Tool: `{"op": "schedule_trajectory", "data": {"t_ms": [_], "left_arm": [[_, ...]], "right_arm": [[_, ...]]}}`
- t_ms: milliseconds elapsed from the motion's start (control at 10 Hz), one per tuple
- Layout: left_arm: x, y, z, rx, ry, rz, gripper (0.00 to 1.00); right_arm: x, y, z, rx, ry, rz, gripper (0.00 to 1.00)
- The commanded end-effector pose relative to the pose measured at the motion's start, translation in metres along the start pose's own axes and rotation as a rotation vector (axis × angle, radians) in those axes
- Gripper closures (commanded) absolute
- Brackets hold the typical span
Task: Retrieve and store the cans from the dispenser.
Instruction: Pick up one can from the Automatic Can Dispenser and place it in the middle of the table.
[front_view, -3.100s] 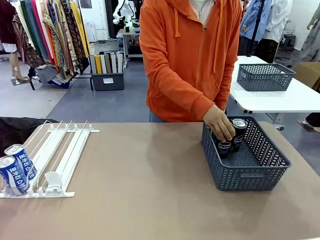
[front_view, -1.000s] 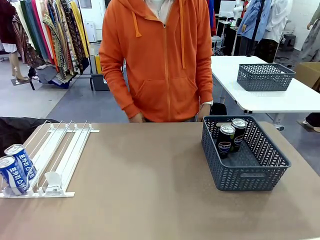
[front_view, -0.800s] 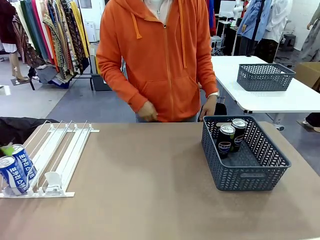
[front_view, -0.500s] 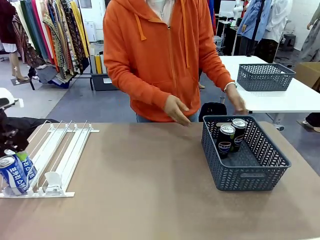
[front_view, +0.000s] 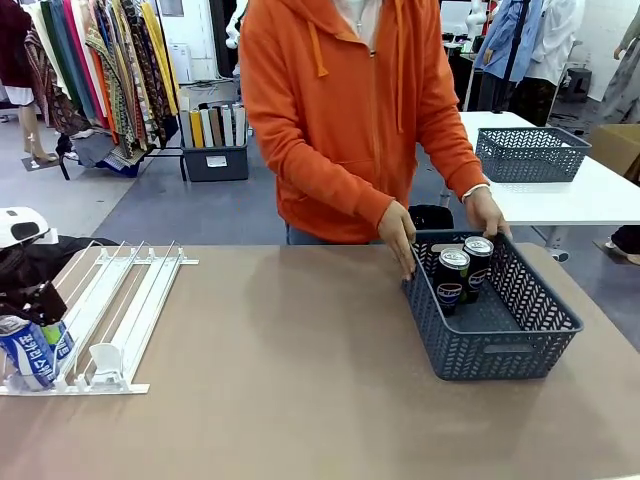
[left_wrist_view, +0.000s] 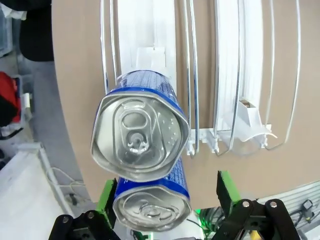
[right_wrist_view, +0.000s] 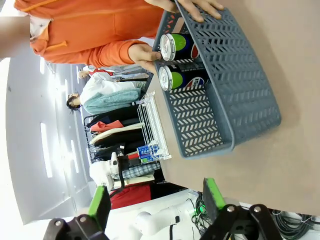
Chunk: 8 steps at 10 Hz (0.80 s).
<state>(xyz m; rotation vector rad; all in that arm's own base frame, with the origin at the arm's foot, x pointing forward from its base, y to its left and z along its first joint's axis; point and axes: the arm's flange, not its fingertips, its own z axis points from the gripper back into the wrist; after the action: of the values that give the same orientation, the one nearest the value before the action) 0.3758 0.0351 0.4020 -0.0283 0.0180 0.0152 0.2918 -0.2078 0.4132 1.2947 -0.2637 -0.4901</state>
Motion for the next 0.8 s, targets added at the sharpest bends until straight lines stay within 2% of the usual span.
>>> {"op": "schedule_trajectory", "data": {"t_ms": [0, 400, 500, 600, 700], "left_arm": [[0.0034, 0.0027, 0.0044, 0.022, 0.003, 0.015, 0.00], [0.0036, 0.0059, -0.0027, 0.034, 0.015, 0.031, 0.00], [0.0037, 0.0064, -0.0028, 0.043, 0.007, 0.032, 0.15], [0.0037, 0.0067, -0.0020, 0.048, 0.012, 0.036, 0.75], [0.0040, 0.0068, -0.0020, 0.055, 0.007, 0.033, 1.00]], "right_arm": [[0.0001, 0.0030, 0.0031, -0.001, 0.008, -0.006, 0.00], [0.0001, 0.0030, 0.0031, -0.001, 0.008, -0.006, 0.00], [0.0001, 0.0030, 0.0031, -0.001, 0.008, -0.006, 0.00], [0.0001, 0.0030, 0.0031, -0.001, 0.008, -0.006, 0.00], [0.0001, 0.0030, 0.0031, -0.001, 0.008, -0.006, 0.00]]}}
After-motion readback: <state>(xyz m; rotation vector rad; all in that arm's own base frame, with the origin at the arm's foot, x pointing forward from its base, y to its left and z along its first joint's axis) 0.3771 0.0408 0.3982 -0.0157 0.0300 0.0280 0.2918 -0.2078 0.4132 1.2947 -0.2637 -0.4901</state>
